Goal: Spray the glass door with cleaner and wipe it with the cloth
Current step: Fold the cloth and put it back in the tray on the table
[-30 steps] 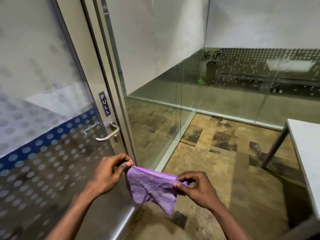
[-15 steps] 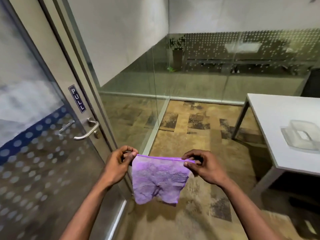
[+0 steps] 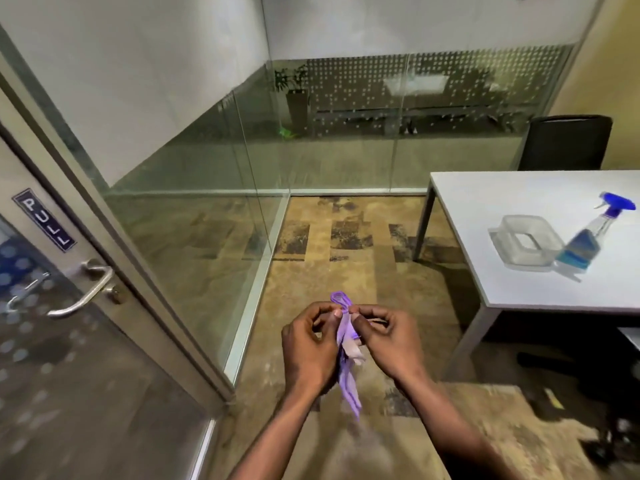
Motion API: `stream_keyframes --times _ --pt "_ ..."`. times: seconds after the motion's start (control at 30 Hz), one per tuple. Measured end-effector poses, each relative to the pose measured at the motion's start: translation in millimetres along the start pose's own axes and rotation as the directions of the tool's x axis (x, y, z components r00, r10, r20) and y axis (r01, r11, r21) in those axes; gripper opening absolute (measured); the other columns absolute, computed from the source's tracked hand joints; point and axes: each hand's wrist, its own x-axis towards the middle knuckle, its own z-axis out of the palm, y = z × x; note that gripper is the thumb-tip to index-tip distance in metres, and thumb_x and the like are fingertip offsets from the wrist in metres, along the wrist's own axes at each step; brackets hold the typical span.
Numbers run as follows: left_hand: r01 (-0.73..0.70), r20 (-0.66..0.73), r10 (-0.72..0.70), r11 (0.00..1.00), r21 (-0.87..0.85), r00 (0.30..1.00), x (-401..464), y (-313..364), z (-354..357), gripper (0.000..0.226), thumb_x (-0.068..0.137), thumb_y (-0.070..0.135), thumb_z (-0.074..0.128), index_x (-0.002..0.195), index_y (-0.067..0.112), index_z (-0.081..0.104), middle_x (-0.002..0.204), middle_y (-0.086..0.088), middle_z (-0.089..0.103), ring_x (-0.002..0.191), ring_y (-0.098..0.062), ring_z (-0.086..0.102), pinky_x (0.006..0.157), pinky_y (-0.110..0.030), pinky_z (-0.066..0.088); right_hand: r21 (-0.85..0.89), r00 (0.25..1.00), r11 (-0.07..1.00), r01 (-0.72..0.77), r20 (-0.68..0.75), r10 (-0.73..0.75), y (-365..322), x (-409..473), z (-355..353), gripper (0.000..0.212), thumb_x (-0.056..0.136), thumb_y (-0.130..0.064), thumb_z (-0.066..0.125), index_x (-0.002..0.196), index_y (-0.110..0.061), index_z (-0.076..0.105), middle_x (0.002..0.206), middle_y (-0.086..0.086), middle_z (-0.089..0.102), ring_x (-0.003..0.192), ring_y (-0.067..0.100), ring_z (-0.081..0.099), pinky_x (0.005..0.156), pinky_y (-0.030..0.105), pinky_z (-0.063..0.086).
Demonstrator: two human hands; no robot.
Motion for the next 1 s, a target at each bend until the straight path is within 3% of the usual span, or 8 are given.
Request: stream_keyframes --times 0.17,0.27,0.43,0.53,0.67,0.8,0.9,1.0 --pt "-0.081 0.081 0.076 0.995 0.062 0.994 2.4 17.0 53.4 0.015 0.096 0.016 0.071 0.103 0.027 0.078 0.090 0.017 0.081 0.086 0.002 0.077 0.073 -0.033 0.065 0.069 1.000 0.998 -0.012 -0.016 0.014 -9.9 17.1 -52.5 0.008 0.093 -0.029 0.078 0.091 -0.027 0.086 0.082 -0.011 0.082 0.074 0.001 0.077 0.067 0.018 0.058" --pt "-0.150 0.204 0.125 0.982 0.114 0.971 5.3 24.7 80.4 0.030 0.096 0.024 0.064 0.121 0.038 0.073 0.101 0.022 0.080 0.093 0.009 0.074 0.077 -0.032 0.065 0.130 0.998 0.989 -0.067 0.012 0.066 -3.9 32.8 -86.0 0.017 0.088 -0.029 0.083 0.098 -0.015 0.084 0.091 0.001 0.084 0.092 0.022 0.081 0.086 0.038 0.064" --pt "-0.200 0.397 0.138 0.972 0.120 0.908 15.7 27.2 128.9 0.067 0.097 0.005 0.059 0.134 0.061 0.056 0.108 0.033 0.076 0.097 0.004 0.075 0.080 -0.018 0.060 0.025 0.996 0.996 -0.086 0.012 0.086 14.6 62.3 -140.6 0.011 0.087 -0.016 0.082 0.097 -0.020 0.084 0.094 -0.003 0.083 0.087 0.017 0.079 0.074 0.034 0.064" --pt "-0.204 0.374 0.154 0.974 0.099 0.915 26.7 24.8 160.1 0.063 0.098 0.005 0.064 0.145 0.046 0.054 0.106 0.026 0.079 0.102 0.005 0.074 0.083 -0.009 0.055 -0.045 0.998 0.997 -0.064 0.020 0.065 26.5 76.4 -178.7 0.027 0.090 -0.002 0.072 0.095 -0.026 0.083 0.095 -0.008 0.083 0.083 0.012 0.078 0.068 0.029 0.063" --pt "-0.026 0.247 0.019 0.999 0.025 0.969 44.8 25.9 195.8 0.065 0.089 0.011 0.080 0.143 0.038 0.056 0.123 0.018 0.074 0.117 0.006 0.066 0.097 -0.020 0.056 -0.083 0.997 0.996 0.034 0.070 -0.028 32.6 89.4 -227.2 0.032 0.091 0.003 0.066 0.102 -0.020 0.084 0.100 -0.011 0.083 0.092 0.007 0.078 0.074 0.020 0.060" --pt "0.261 0.654 -0.181 0.965 -0.026 0.734 64.2 30.5 229.6 0.063 0.089 0.016 0.081 0.146 0.029 0.056 0.147 0.012 0.062 0.139 -0.001 0.054 0.123 -0.040 0.041 -0.138 0.971 0.982 0.128 0.217 -0.097 19.2 104.8 -270.7 0.042 0.091 0.002 0.065 0.100 -0.036 0.080 0.102 -0.019 0.081 0.099 0.001 0.075 0.086 0.014 0.055" --pt "0.275 0.779 -0.097 0.956 -0.099 0.619 78.8 33.8 254.3 0.048 0.090 0.008 0.077 0.136 0.016 0.067 0.132 -0.003 0.074 0.127 -0.019 0.067 0.105 -0.038 0.056 -0.118 0.959 0.981 0.151 0.257 -0.117 8.7 125.7 -300.9 0.044 0.091 0.007 0.065 0.104 -0.032 0.078 0.105 -0.015 0.081 0.102 0.002 0.074 0.089 0.016 0.054" --pt "0.302 0.790 -0.067 0.941 -0.153 0.610 92.9 36.7 276.4 0.032 0.091 0.005 0.075 0.122 0.011 0.076 0.115 -0.005 0.081 0.105 -0.014 0.076 0.086 -0.024 0.058 -0.039 0.971 0.988 0.147 0.199 -0.136 4.8 150.9 -325.7 0.034 0.093 0.011 0.066 0.107 -0.018 0.078 0.106 0.000 0.081 0.099 0.008 0.074 0.088 0.021 0.056"
